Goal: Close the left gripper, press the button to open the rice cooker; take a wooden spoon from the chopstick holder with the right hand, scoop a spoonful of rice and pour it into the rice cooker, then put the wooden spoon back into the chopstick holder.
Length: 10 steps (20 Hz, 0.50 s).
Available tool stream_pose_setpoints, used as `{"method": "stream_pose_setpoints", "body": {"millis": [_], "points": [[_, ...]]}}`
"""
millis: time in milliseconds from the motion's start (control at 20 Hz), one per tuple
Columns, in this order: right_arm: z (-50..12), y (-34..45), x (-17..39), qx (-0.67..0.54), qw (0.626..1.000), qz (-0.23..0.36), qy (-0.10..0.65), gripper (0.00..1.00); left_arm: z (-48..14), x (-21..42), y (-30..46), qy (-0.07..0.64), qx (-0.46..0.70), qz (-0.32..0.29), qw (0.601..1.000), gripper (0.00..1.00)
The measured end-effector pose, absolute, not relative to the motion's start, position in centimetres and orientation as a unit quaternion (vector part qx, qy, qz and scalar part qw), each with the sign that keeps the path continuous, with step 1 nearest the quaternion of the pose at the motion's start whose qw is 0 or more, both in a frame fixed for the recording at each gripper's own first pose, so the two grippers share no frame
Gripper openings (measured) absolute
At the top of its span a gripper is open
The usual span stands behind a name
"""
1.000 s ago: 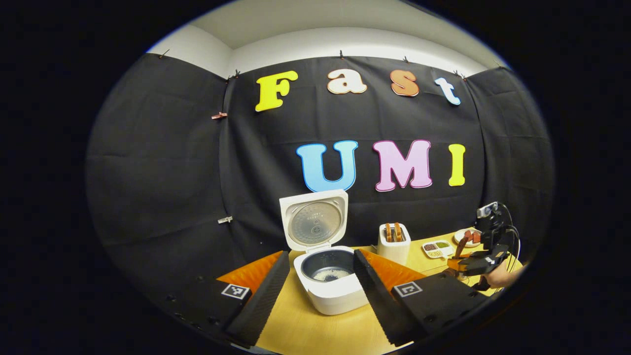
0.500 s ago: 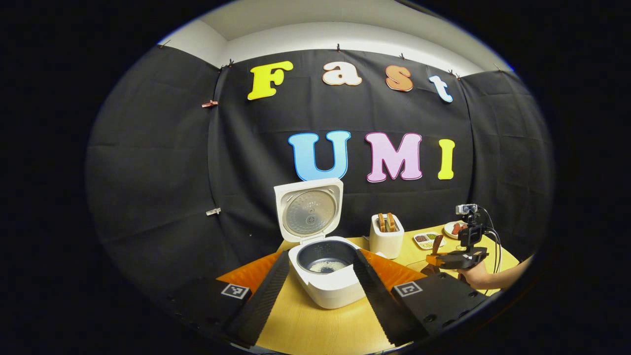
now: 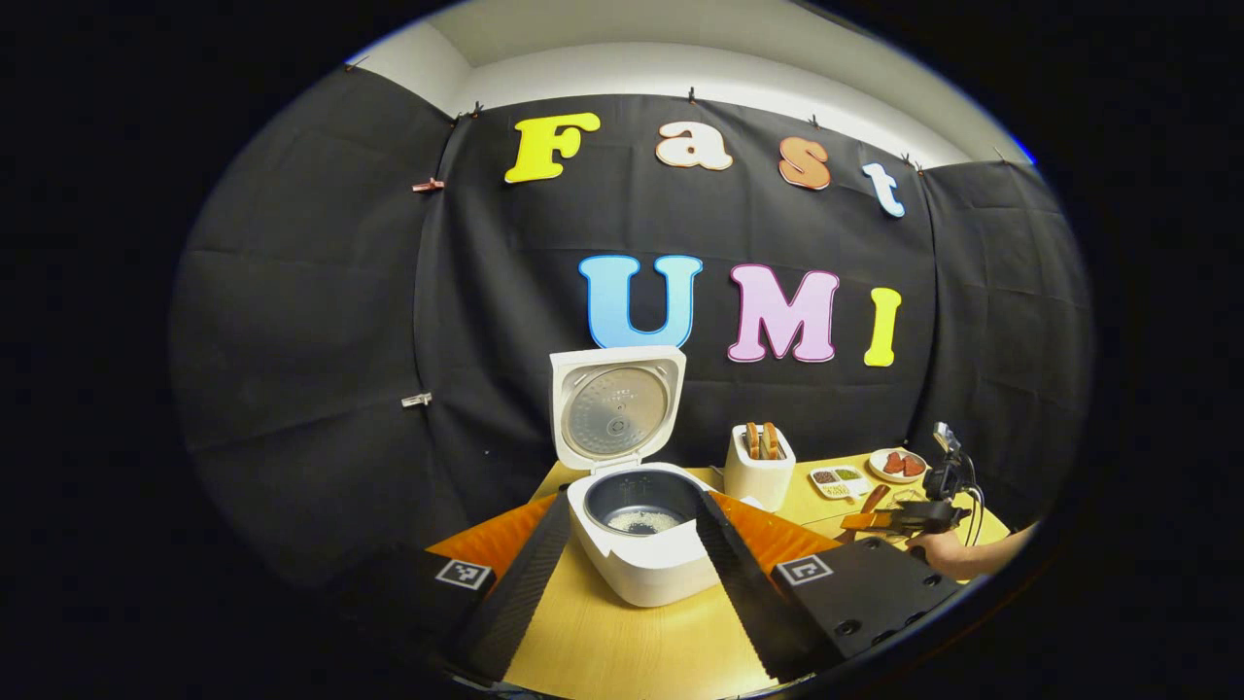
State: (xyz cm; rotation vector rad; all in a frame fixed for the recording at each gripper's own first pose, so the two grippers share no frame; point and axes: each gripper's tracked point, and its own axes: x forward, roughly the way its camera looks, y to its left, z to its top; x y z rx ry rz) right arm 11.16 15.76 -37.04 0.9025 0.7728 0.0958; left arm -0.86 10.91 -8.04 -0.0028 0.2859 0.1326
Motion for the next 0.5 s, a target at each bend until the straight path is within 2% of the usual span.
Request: {"method": "stream_pose_setpoints", "body": {"millis": [150,500], "points": [[-36.2,12.5,10.7,0.480,0.806,0.008,0.346,0.14,-7.5,-1.2,11.1,0.138,0.013,0.069,0.988,0.91],[-32.5,6.2,11.3,0.523,0.795,-0.025,0.308,0.14,-7.2,-0.7,9.4,0.122,-0.001,0.058,0.991,0.91]]}}
